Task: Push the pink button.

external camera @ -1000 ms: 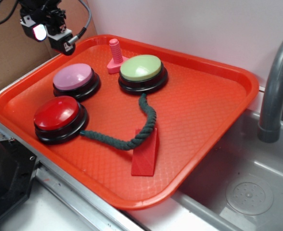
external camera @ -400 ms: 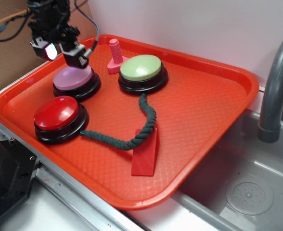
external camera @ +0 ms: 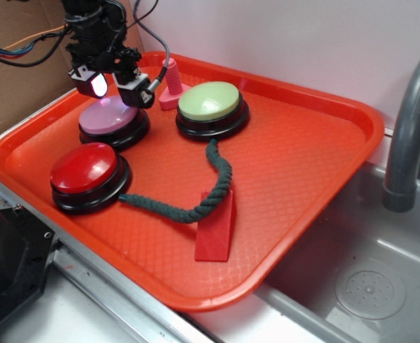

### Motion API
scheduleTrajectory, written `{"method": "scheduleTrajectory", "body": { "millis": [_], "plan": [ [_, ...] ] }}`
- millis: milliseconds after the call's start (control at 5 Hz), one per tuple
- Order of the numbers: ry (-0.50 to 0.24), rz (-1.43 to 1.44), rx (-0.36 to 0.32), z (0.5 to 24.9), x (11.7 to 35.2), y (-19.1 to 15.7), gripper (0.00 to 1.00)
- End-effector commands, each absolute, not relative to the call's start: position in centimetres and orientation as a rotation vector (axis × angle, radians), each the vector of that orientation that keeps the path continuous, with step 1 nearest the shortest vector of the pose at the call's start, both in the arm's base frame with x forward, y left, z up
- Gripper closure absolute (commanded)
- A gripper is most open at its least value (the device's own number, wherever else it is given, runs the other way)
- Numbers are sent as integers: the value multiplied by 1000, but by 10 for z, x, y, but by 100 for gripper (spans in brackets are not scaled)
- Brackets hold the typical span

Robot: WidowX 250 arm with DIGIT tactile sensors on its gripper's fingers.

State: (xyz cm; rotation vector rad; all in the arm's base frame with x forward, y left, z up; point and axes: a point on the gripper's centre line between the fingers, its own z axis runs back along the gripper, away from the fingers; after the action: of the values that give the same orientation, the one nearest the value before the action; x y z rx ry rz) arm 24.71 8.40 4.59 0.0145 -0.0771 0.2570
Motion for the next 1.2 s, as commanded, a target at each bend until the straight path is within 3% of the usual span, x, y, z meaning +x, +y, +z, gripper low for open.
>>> {"method": "scheduleTrajectory", "body": {
  "millis": [0, 200, 400, 800, 1000],
  "plan": [
    [-78, 258, 4, 57, 250, 87, 0],
    [-52, 169, 36, 80, 252, 86, 0],
    [-44, 61, 17, 92, 257, 96, 0],
    [-62, 65, 64, 126, 253, 83, 0],
    [-58, 65, 48, 126, 251, 82, 0]
  ]
}}
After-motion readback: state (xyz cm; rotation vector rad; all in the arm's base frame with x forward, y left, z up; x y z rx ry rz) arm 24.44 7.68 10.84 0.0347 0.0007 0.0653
